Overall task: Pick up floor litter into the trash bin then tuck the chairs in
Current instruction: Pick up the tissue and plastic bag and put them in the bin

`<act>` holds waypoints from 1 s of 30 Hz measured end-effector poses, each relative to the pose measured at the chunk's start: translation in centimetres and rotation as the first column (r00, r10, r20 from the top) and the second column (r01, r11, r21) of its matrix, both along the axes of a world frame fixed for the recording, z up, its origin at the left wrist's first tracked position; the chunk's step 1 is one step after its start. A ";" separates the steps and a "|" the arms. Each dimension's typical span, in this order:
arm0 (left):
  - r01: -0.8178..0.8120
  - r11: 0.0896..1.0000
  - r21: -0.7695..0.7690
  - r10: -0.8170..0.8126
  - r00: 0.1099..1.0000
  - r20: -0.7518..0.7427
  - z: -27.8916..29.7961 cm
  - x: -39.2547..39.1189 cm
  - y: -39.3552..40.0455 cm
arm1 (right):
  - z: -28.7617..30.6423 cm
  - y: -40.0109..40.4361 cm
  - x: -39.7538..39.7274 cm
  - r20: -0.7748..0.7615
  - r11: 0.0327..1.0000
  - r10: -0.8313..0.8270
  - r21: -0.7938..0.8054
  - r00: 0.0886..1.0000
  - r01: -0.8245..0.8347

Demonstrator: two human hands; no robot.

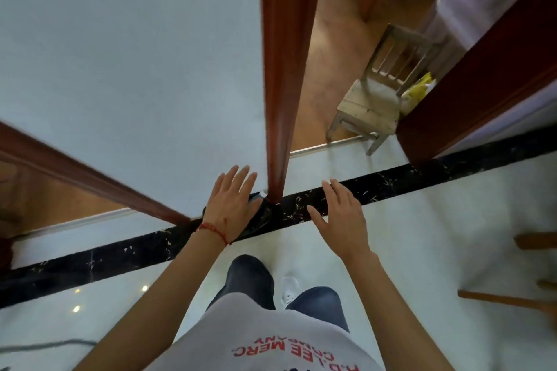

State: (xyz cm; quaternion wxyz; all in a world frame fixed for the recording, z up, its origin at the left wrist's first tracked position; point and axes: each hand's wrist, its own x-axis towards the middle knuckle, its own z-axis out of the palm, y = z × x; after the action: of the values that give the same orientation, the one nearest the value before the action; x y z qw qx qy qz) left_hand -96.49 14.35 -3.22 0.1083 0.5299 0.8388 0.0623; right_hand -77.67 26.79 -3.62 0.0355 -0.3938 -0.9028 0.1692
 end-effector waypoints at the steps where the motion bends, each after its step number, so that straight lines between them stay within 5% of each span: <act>1: 0.043 0.999 -0.008 -0.043 0.999 -0.005 0.1 -0.4 0.6 | 0.0 0.0 0.3 -0.005 0.999 -0.049 0.002 0.999 0.049; 13: 0.559 0.826 -0.075 -0.559 0.829 0.011 -0.3 -1.0 5.5 | 0.5 -6.5 4.6 0.016 0.785 -0.617 -0.052 0.787 0.617; 30: 0.966 0.256 0.033 -0.966 0.257 -0.026 1.4 20.0 6.0 | 2.1 -24.2 18.6 0.036 0.159 -0.986 -0.101 0.163 0.982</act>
State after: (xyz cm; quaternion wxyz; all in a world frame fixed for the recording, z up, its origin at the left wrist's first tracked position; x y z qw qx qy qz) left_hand -76.47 20.37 -1.81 0.1122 0.9335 0.3406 0.0006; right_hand -59.09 2.54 -1.51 0.1337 -0.8820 -0.4233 0.1584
